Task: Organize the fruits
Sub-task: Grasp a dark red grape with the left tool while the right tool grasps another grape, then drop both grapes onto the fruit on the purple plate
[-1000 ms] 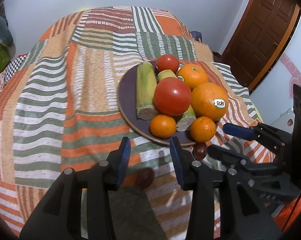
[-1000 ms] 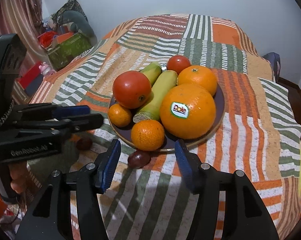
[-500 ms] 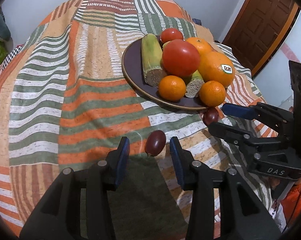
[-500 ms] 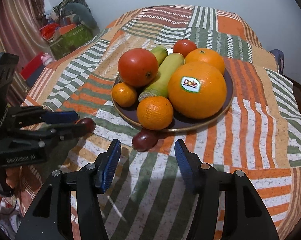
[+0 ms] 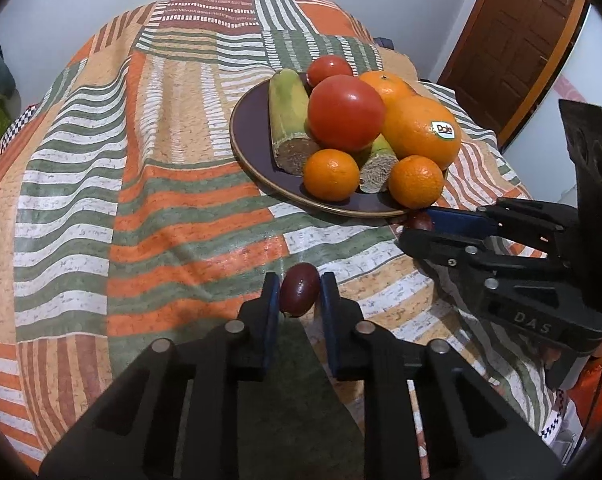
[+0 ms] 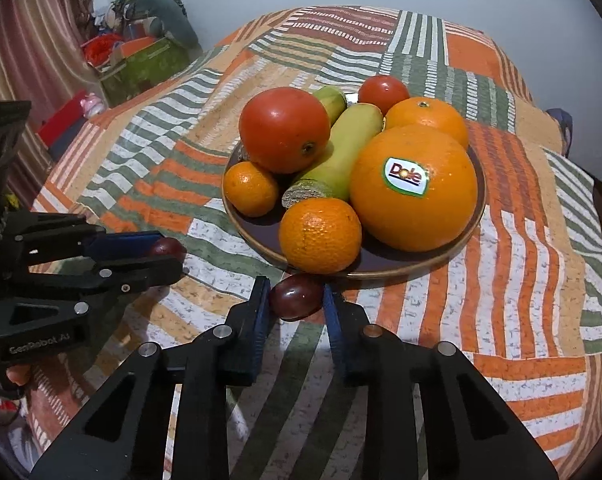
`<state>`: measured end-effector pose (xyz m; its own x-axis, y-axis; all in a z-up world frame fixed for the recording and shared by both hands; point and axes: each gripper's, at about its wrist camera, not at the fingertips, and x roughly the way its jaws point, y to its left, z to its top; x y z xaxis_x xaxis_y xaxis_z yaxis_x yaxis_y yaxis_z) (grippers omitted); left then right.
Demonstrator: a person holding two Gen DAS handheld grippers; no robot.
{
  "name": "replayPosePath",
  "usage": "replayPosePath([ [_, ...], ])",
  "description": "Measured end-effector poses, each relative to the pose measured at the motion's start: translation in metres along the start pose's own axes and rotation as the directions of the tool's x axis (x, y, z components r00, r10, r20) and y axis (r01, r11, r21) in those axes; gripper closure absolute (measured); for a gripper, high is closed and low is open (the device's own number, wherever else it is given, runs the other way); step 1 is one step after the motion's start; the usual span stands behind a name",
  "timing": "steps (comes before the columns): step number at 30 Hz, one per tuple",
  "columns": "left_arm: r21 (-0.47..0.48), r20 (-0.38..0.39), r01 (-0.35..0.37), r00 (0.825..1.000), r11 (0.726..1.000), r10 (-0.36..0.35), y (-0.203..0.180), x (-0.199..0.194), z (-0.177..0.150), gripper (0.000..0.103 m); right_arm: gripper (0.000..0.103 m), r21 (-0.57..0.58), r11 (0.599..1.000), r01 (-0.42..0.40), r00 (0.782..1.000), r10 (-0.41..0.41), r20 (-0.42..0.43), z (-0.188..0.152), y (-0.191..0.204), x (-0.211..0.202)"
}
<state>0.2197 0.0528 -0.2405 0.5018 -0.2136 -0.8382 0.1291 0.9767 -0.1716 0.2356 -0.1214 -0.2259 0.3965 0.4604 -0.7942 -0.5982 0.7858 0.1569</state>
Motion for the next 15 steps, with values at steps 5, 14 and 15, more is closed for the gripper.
replayPosePath([
  [5,-0.002,0.007,-0.004,1.0,1.0,0.004,-0.001,-0.007,0.001,0.083,0.079,0.003,1.0,-0.004,1.0,0.004,0.018,-0.003,0.001,-0.012],
  [14,0.007,0.072,-0.005,0.997,1.0,0.004,-0.008,-0.028,0.019,0.083,0.078,0.027,1.0,0.009,0.996,-0.012,0.093,0.002,-0.009,-0.041],
  [15,0.009,0.081,-0.004,0.997,1.0,0.004,-0.01,-0.03,0.022,0.083,0.078,0.028,1.0,0.013,0.995,-0.016,0.102,0.004,-0.01,-0.044],
])
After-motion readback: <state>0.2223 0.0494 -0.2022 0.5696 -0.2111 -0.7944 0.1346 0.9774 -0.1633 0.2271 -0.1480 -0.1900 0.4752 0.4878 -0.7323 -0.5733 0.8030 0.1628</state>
